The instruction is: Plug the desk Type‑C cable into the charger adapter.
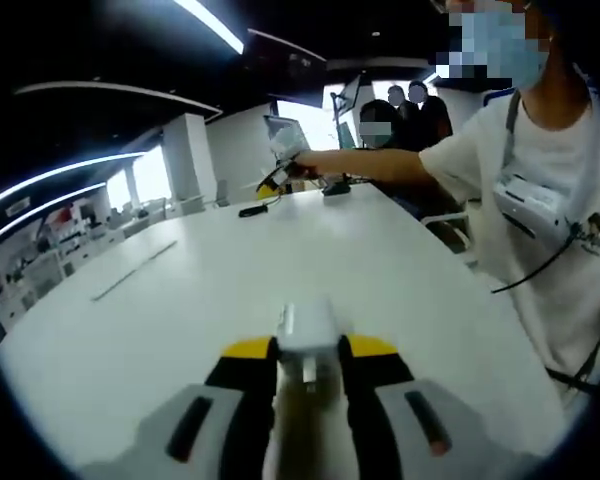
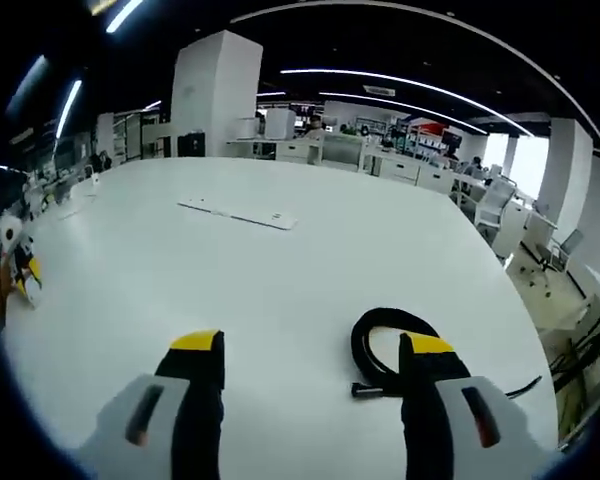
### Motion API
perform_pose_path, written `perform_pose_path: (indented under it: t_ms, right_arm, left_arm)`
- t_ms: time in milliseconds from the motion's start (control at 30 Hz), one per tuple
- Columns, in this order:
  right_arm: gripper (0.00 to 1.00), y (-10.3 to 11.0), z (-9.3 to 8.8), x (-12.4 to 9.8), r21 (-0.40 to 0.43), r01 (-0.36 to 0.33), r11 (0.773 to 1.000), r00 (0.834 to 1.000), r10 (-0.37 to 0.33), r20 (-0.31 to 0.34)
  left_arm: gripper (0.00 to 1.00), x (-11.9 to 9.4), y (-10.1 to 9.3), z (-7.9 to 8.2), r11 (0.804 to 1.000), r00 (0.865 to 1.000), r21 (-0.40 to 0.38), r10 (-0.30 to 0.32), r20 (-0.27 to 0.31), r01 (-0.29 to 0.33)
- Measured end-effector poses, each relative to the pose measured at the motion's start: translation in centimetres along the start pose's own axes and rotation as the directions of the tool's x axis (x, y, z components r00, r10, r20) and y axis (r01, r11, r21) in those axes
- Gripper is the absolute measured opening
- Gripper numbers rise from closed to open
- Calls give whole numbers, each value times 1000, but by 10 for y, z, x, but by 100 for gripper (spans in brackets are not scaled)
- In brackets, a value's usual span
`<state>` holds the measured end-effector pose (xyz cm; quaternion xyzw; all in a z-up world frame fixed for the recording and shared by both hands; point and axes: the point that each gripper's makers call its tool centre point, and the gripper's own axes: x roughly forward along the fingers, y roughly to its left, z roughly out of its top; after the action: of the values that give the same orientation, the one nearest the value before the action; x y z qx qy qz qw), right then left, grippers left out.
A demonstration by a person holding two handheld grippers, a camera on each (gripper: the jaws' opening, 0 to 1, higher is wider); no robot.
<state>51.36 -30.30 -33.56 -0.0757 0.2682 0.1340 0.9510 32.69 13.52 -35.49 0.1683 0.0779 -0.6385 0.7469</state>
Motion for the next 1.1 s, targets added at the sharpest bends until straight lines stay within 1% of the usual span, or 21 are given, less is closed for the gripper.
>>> perform_pose_path:
  t_ms: [133,300,367,400,467,567,700,800,867,1000,1100]
  right_arm:
    - [67,-5,-3,5,13,19,1000,1000,-18,-16]
    - [61,-22,-7,20,46,39,998,998,-37,-45]
    - [59,-25,-12,25,52,48,997,998,-45,-52]
    - [57,-24,-13,24,54,49,997,998,-46,-53]
    - [53,-31,-13,29,55,61,997,996,-57,-62]
    - [43,-40,-14,34,55,76,996,995,-72,-73]
    - [37,-40,-20,34,51,84,995,993,-80,-87]
    - [31,-46,-19,39,62,83,995,993,-77,-92]
    - [29,-46,-20,42,66,82,995,993,-75,-94]
    - [24,-47,-21,45,48,77,996,992,-71,-101]
    - [19,-45,-23,47,46,72,996,993,-67,-102]
  left_arm:
    - [25,0,0,0,1000,1000,5,0,-4,0]
    - [25,-1,0,0,1000,1000,8,2,-7,-2]
    - [25,-1,0,-1,1000,1000,11,3,-8,-2]
    - [25,-1,0,-1,1000,1000,12,3,-9,-3]
    - [25,-1,0,-1,1000,1000,15,4,-10,-4]
    - [25,-1,0,-1,1000,1000,19,5,-12,-5]
    - [25,-1,0,-2,1000,1000,25,4,-12,-3]
    - [25,-1,0,-2,1000,1000,26,3,-12,-3]
    - [25,-1,1,-2,1000,1000,27,4,-12,-3]
    - [25,-1,1,-2,1000,1000,27,4,-12,-4]
    - [25,0,1,-2,1000,1000,23,4,-12,-4]
